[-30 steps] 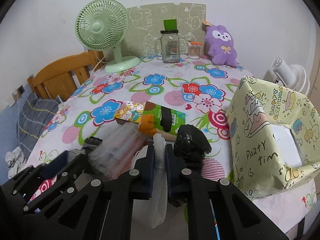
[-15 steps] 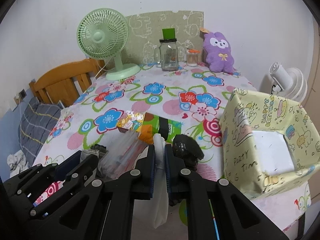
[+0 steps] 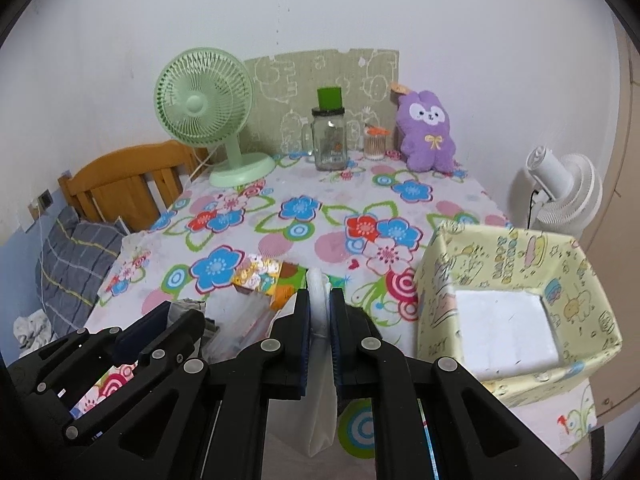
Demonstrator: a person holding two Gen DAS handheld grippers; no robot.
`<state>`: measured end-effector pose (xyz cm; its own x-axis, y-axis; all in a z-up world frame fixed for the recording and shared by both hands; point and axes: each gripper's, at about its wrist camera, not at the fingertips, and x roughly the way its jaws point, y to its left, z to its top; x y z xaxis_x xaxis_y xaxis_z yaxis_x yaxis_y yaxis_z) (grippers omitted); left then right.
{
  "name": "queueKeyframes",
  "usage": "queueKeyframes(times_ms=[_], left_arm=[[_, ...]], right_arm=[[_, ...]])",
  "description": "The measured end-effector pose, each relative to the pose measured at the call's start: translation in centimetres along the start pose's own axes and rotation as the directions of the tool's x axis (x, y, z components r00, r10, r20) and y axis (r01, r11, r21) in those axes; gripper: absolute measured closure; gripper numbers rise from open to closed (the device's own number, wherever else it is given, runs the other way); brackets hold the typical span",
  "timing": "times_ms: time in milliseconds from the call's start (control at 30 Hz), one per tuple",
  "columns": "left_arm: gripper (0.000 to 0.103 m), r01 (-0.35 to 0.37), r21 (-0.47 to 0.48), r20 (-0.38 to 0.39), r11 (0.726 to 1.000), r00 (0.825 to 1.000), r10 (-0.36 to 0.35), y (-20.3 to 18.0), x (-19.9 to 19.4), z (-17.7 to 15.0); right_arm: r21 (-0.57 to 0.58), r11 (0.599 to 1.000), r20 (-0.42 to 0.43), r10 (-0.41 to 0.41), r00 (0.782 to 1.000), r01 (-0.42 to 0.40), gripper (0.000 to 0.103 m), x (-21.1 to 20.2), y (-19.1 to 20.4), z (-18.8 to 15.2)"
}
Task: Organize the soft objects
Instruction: 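Grasp the white tan-ended roll with the left gripper while the right gripper grasps the white pad, then carry the roll and pad into the gift box and open both grippers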
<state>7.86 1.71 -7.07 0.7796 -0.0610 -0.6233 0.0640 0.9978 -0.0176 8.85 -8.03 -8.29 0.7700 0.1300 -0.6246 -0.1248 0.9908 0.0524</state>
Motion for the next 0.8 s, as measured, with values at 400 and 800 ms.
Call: queueKeyframes(times_ms=[400,800], left_arm=[[0.090,0.019,0.013,0.044,1.000,0.999,-0.019,-1.5,-1.7,2.2],[0.090,0.037,0.031,0.085,0.999,0.996,-0.039,-3.7,-2.4,3.9]], right_arm=[[-0.009,1.000,0.042,-0.002,0.999,0.002,0.091,-2.4,-0.8,2.2],[-0.018,1.000,0.080,-0.015,0.997,0.016,0.091,-3.8,-2.7,3.9]])
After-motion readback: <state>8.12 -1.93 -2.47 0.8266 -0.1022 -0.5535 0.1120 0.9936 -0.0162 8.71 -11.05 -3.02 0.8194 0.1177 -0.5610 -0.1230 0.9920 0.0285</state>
